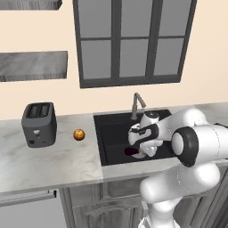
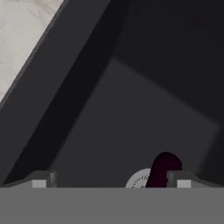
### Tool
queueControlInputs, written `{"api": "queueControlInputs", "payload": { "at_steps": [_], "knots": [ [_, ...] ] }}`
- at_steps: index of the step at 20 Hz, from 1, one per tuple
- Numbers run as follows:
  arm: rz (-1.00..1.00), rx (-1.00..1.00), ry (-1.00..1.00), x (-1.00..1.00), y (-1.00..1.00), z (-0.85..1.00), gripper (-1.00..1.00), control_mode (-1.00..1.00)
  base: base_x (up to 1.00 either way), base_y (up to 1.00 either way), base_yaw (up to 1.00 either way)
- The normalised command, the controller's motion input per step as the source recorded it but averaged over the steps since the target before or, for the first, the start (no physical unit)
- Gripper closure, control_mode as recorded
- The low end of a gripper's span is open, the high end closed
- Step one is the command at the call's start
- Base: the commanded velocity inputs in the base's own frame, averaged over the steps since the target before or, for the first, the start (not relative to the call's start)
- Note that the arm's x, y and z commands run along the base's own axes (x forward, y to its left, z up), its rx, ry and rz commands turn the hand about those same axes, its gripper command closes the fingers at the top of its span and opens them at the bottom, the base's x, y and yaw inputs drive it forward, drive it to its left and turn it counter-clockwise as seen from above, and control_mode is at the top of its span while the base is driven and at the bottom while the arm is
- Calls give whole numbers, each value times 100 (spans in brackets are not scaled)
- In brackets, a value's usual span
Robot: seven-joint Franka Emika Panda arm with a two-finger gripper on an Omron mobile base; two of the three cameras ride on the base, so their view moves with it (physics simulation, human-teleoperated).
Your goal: Turn on the sink faucet. Then move the eggplant from the counter to the sink. Turn off the sink. Move the vegetable from the sink to the pot next to the stove. Finally move the pot to the front right burner.
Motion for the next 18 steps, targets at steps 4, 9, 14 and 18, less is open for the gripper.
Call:
{"api": "queueControlInputs", "payload": {
  "at_steps": [4, 9, 14, 18],
  "knots": [
    [0, 0, 0, 18, 0, -21, -100, -100, 0, 0, 0],
    [0, 0, 0, 19, 0, -20, -100, -100, 0, 0, 0],
    [-4, 0, 0, 19, 0, -21, -100, -100, 0, 0, 0],
    [-10, 0, 0, 20, 1, -14, -100, -100, 0, 0, 0]
  ]
}}
